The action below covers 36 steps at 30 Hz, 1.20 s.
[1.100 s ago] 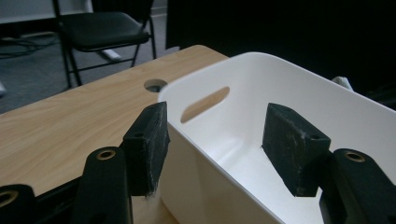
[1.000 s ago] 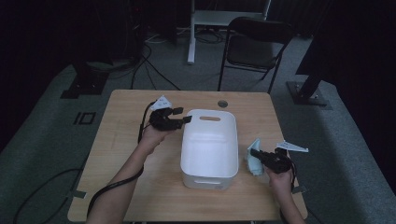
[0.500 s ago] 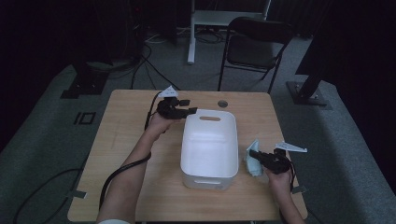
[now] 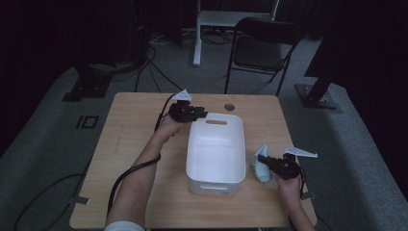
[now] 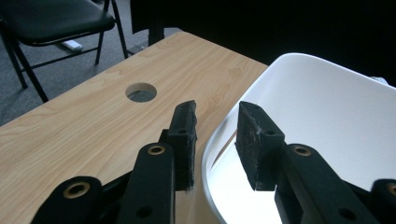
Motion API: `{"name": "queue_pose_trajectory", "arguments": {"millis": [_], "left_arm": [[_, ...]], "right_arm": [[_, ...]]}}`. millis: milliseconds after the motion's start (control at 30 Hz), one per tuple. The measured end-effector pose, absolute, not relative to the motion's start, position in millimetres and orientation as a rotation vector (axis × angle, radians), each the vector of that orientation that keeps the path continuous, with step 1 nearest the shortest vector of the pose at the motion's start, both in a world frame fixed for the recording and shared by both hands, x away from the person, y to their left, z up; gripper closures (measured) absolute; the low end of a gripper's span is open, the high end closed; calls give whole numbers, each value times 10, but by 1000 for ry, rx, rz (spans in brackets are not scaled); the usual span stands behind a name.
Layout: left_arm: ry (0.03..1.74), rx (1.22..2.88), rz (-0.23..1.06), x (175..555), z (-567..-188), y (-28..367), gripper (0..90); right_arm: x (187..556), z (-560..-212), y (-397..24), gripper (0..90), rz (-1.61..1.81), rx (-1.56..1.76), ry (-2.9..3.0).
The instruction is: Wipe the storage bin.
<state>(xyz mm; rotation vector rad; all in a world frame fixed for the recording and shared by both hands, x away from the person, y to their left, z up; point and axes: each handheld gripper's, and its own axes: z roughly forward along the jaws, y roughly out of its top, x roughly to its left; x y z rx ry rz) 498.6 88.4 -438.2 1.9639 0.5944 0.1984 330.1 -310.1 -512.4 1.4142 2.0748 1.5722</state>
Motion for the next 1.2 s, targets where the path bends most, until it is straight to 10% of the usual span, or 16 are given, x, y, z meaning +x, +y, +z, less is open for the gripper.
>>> {"name": "queue_pose_trajectory", "arguments": {"millis": [1200], "left_arm": [[723,1934,230,4687,-4477,1375,818]], "right_arm": [[3301,-5127,-3097,835,1576,1436,2063]]}}
